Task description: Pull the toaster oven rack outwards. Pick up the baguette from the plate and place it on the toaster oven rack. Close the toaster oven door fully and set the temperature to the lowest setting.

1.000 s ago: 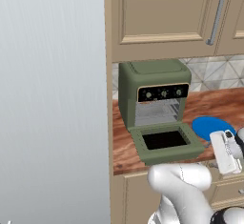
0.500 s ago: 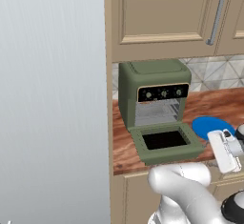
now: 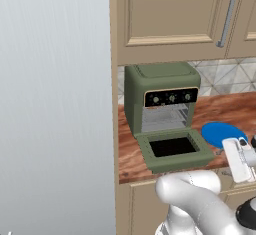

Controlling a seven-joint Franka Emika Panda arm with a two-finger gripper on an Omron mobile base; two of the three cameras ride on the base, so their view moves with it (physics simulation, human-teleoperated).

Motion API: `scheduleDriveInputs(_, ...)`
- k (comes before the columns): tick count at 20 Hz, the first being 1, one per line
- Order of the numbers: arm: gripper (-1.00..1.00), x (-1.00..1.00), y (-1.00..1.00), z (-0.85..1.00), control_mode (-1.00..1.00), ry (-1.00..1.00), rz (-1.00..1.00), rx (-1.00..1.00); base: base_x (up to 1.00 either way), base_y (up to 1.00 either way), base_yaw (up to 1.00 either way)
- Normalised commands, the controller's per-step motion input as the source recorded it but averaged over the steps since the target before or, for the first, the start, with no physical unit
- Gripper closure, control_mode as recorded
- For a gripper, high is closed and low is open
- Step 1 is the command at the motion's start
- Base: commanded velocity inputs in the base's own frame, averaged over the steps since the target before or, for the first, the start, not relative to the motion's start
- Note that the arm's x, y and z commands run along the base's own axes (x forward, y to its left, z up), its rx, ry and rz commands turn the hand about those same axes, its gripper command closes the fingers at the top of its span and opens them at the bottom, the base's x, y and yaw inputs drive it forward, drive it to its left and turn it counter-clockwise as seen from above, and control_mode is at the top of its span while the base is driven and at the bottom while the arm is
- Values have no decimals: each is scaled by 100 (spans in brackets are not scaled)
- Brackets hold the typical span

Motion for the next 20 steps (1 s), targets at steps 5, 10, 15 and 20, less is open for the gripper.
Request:
scheduleDriveInputs(5, -100, 8, -7, -17, -100, 0, -4, 0, 0, 0, 0)
scheduleDriveInputs(10, -100, 17, 0, -12, -100, 0, -3, 0, 0, 0, 0)
scheduleDriveInputs(15, -100, 22, 11, -10, -100, 0, 0, 0, 0, 0, 0)
scheduleDriveInputs(20, -100, 18, 11, -17, -100, 0, 0, 0, 0, 0, 0)
